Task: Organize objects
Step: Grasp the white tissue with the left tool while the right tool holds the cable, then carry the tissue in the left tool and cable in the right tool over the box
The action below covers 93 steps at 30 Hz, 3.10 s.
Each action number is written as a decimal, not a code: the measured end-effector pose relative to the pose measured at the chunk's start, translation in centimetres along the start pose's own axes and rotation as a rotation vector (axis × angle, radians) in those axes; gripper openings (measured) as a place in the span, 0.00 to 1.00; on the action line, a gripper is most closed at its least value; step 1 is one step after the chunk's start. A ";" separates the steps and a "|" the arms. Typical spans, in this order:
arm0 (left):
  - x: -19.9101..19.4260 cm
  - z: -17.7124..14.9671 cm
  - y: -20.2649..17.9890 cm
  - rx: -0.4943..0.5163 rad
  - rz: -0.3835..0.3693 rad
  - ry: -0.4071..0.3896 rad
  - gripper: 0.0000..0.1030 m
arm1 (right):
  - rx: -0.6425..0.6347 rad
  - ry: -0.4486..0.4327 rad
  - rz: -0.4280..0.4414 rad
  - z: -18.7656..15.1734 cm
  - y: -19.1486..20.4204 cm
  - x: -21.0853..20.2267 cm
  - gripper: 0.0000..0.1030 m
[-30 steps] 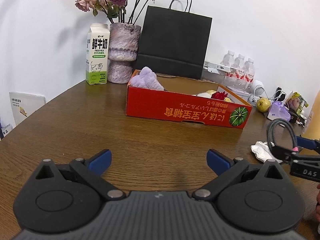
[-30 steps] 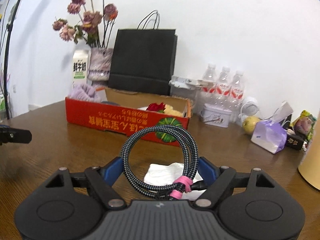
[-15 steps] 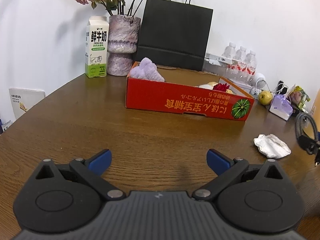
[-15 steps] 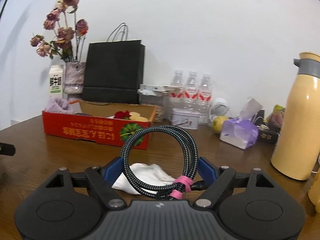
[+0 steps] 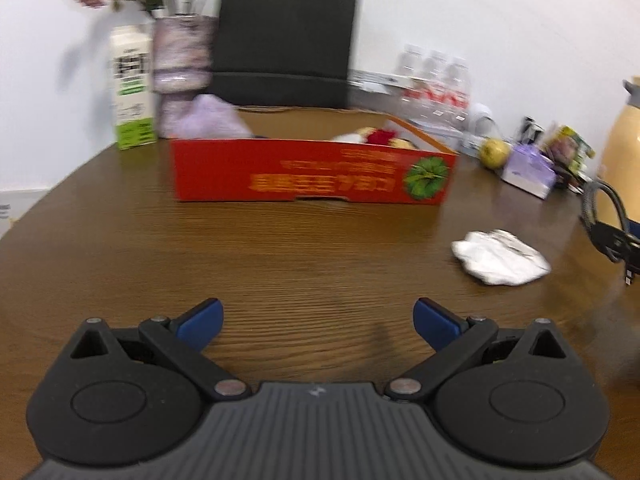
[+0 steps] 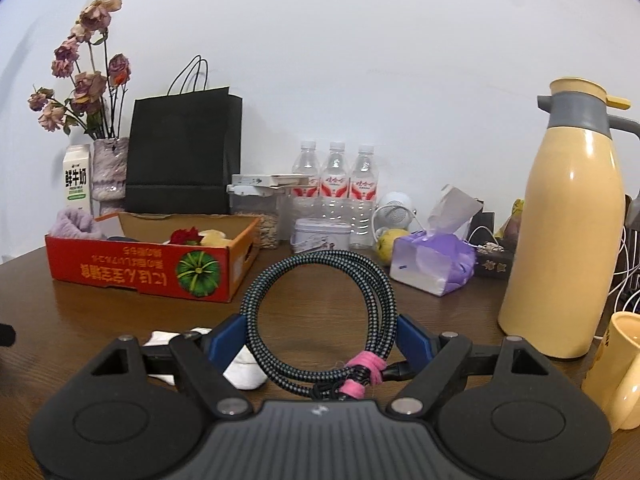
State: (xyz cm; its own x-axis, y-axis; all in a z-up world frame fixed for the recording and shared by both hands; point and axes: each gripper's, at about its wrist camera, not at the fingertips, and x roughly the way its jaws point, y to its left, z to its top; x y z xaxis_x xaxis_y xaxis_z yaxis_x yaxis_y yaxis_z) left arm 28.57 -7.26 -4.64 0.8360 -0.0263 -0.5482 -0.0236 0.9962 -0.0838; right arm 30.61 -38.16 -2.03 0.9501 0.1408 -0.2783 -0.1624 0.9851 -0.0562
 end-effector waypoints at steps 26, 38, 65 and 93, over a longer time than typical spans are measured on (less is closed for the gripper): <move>10.1 4.7 -15.1 0.031 -0.149 0.140 1.00 | 0.051 -0.007 -0.024 0.1 -5.1 1.8 0.78; 12.8 3.9 -18.9 0.184 -0.045 0.119 1.00 | 0.068 0.000 -0.048 0.1 -5.6 1.9 0.78; 7.6 3.3 -13.4 0.124 0.040 -0.050 0.31 | 0.023 -0.107 -0.066 0.0 -3.2 0.0 0.78; 0.1 2.5 -0.6 0.031 0.103 -0.192 0.30 | 0.041 -0.109 0.084 1.7 12.7 -0.4 0.78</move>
State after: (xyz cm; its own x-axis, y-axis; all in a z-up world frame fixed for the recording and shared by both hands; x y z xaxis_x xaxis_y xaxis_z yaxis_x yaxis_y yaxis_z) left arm 30.06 -7.63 -2.55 0.9192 0.0889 -0.3837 -0.0998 0.9950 -0.0085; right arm 28.57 -25.52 -1.01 0.9572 0.2306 -0.1749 -0.2338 0.9723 0.0025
